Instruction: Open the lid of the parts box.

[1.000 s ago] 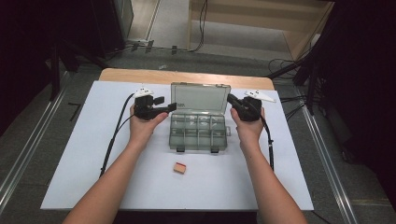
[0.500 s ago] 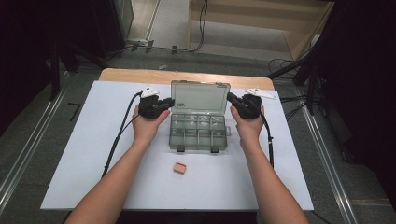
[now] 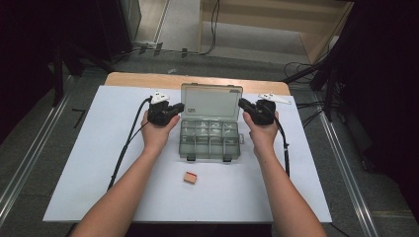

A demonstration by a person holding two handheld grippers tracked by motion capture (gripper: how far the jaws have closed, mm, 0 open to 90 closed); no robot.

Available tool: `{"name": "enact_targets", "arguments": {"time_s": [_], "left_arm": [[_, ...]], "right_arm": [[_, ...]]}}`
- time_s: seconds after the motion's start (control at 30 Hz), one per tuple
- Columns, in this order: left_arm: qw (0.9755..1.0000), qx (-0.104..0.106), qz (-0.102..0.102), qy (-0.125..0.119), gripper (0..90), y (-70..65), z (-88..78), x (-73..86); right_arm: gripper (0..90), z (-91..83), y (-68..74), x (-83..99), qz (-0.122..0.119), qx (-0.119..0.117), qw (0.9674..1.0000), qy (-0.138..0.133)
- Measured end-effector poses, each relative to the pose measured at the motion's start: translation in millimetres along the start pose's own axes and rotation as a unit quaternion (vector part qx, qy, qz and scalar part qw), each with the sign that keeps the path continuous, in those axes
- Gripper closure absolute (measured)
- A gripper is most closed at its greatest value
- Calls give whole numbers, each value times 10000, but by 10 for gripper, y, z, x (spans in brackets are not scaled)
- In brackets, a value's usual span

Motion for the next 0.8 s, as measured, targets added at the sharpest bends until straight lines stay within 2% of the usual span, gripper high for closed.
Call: {"name": "enact_targets", "arguments": {"time_s": [0.37,0.5,0.7,0.8], "left_arm": [[9998,108,-173,-7,837,27,38,-6],[9995,163,-277,18,836,44,64,-11],[9988,173,-451,93,827,69,109,-13],[9977,243,-600,212,799,82,135,25]], "right_arm": [[798,174,-79,239,135,86,9992,354],[822,201,-104,264,240,82,9989,403],[834,218,-116,267,224,127,9987,449],[835,227,-123,268,253,97,9986,446]]}}
Point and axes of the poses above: each handheld gripper's, and its own axes: z roughly forward along the jaws, x roughly out of its underside, y roughly to its left, the point moved 10 cm from there along z, roughly forward along the jaws, and after that the axes turned 3 degrees about y, right-handed, at the moved point
